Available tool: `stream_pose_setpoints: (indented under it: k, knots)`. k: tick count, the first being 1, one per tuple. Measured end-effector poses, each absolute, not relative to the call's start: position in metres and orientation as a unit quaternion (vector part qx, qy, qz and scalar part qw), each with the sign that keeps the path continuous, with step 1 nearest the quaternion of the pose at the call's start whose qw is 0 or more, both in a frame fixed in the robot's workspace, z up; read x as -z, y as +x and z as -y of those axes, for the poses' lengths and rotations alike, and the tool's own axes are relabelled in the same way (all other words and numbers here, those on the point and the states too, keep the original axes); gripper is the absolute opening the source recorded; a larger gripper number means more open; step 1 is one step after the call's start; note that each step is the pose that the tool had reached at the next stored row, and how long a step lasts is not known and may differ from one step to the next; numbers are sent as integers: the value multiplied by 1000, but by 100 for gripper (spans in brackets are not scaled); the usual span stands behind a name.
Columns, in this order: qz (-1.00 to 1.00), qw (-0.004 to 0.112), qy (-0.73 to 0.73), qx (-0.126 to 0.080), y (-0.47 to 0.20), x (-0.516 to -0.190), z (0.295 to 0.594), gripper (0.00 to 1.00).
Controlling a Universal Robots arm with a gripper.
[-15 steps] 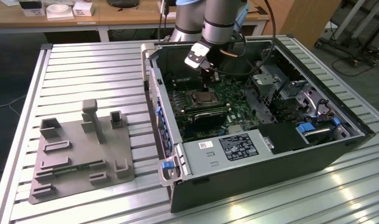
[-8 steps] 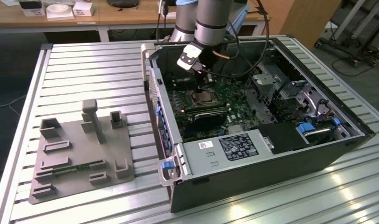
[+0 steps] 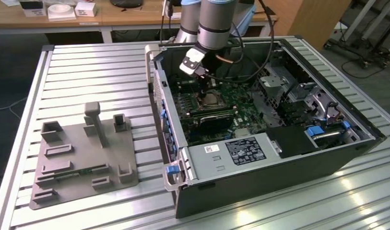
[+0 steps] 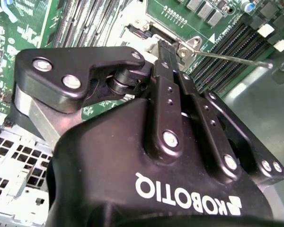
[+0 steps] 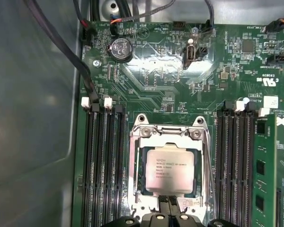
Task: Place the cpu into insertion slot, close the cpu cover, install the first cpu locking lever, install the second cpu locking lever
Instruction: 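Close the cpu cover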
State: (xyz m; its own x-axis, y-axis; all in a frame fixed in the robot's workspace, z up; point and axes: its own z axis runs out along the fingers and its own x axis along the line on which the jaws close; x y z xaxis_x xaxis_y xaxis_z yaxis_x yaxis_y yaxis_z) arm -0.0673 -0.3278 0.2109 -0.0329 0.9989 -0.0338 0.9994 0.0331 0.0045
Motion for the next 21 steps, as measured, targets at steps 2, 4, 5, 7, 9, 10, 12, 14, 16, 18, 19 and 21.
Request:
stream_pose_setpoints:
  k: [2, 4, 5, 7, 9, 10, 12, 14, 16, 18, 19, 21]
  knots:
    - [-719, 14, 695, 10, -67, -208, 328, 10]
    - [-719, 14, 695, 10, -68, -206, 328, 10]
    - [-719, 14, 695, 10, -68, -205, 328, 10]
    - [-719, 14, 695, 10, -68, -203, 328, 10]
    - [-719, 14, 695, 10, -69, -202, 328, 10]
    - [-719, 14, 695, 10, -69, -201, 328, 10]
    - [-719, 14, 694, 10, -69, -200, 328, 10]
    - [-720, 14, 694, 10, -69, -200, 328, 10]
    - [-720, 14, 694, 10, -69, -200, 328, 10]
    - [-720, 14, 694, 10, -69, -200, 328, 10]
    - [-720, 14, 694, 10, -69, -200, 328, 10]
    - [-720, 14, 694, 10, -69, -202, 328, 10]
